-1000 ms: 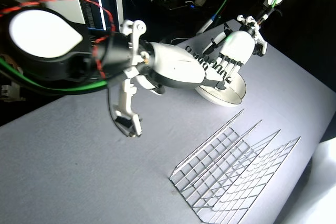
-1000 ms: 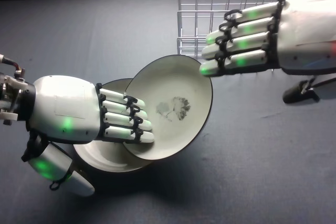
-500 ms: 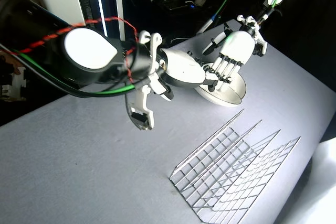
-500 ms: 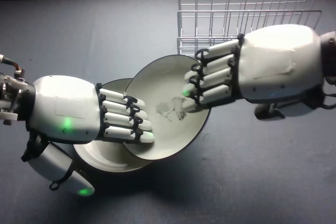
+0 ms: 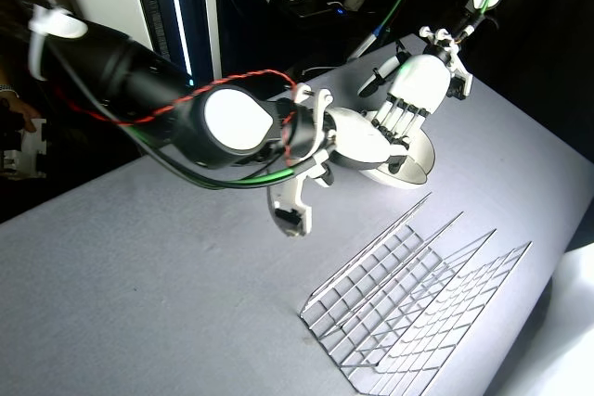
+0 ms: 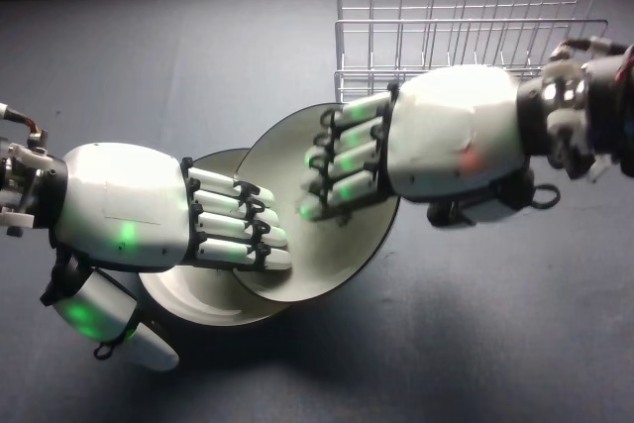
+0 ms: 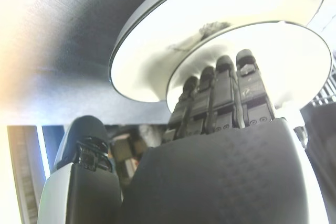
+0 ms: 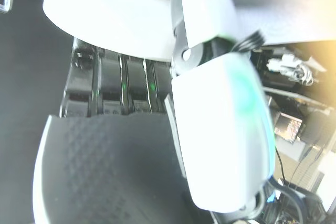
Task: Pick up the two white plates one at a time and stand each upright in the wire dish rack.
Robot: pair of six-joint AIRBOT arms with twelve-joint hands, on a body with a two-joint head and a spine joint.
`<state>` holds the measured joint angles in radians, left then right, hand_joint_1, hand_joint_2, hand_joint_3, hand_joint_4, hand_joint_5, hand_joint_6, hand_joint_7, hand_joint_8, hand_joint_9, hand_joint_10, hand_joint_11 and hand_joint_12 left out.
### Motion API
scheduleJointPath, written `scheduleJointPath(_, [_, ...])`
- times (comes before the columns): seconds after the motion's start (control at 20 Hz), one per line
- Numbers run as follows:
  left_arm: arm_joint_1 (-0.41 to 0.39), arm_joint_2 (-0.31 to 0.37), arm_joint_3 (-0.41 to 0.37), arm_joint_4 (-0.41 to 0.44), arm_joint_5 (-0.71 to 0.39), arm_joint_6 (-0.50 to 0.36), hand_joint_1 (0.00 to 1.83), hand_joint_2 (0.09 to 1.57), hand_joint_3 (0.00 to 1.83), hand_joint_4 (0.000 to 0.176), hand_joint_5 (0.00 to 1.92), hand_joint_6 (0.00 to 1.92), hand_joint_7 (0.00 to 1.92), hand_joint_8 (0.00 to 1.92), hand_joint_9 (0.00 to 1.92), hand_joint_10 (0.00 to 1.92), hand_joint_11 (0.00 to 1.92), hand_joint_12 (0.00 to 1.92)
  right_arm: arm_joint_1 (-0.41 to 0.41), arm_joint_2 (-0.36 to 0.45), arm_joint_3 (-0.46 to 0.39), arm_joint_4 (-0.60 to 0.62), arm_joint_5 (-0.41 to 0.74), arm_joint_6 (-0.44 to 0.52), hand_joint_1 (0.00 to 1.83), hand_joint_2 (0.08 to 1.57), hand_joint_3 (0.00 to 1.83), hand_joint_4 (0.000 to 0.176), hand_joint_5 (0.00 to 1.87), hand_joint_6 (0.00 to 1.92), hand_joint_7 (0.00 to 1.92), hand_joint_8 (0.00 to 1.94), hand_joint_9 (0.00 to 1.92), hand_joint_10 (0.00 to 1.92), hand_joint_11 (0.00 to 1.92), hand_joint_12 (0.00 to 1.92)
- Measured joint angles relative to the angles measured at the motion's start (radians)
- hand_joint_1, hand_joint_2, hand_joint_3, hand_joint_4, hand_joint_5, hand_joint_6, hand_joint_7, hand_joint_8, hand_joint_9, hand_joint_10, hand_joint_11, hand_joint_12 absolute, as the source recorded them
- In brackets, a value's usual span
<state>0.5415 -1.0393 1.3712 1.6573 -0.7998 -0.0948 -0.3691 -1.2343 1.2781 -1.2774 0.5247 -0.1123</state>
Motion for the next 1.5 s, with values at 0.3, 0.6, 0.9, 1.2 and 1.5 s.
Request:
scheduleJointPath(0.3, [0.002, 0.000, 0.002, -0.002, -0.001, 0.000, 0.00, 1.17, 0.00, 0.000, 0.02, 0.00, 0.00, 0.00, 0.00, 0.00, 0.00, 0.00, -0.028, -0.045, 0.010, 0.018, -0.010, -0.010, 1.37, 1.04, 0.00, 0.000, 0.35, 0.01, 0.27, 0.00, 0.24, 0.01, 0.00, 0.97])
scheduleJointPath(0.6, [0.002, -0.003, 0.011, -0.002, -0.006, 0.000, 0.00, 1.18, 0.00, 0.000, 0.00, 0.00, 0.00, 0.00, 0.00, 0.00, 0.00, 0.00, -0.029, -0.087, 0.070, 0.021, 0.000, -0.009, 1.36, 1.05, 0.00, 0.000, 0.37, 0.00, 0.30, 0.00, 0.29, 0.01, 0.00, 0.99])
scheduleJointPath(0.9, [0.002, -0.004, 0.013, -0.002, -0.008, 0.000, 0.00, 1.18, 0.00, 0.000, 0.02, 0.00, 0.00, 0.00, 0.00, 0.00, 0.00, 0.00, -0.021, -0.119, 0.113, 0.025, 0.005, -0.009, 1.37, 1.06, 0.00, 0.000, 0.37, 0.00, 0.30, 0.00, 0.28, 0.00, 0.00, 1.02])
scheduleJointPath(1.2, [0.002, -0.006, 0.019, -0.003, -0.011, -0.005, 0.00, 1.18, 0.00, 0.000, 0.01, 0.00, 0.00, 0.00, 0.00, 0.00, 0.00, 0.00, -0.020, -0.123, 0.117, 0.028, -0.002, -0.009, 1.39, 1.05, 0.00, 0.000, 0.43, 0.01, 0.36, 0.01, 0.34, 0.02, 0.00, 1.09])
scheduleJointPath(1.5, [0.002, -0.010, 0.029, -0.006, -0.014, -0.009, 0.00, 1.18, 0.00, 0.000, 0.01, 0.00, 0.00, 0.00, 0.00, 0.00, 0.00, 0.00, -0.020, -0.130, 0.120, 0.045, -0.003, -0.009, 1.23, 1.17, 0.00, 0.000, 0.79, 1.03, 0.94, 0.79, 0.90, 0.06, 0.52, 1.10])
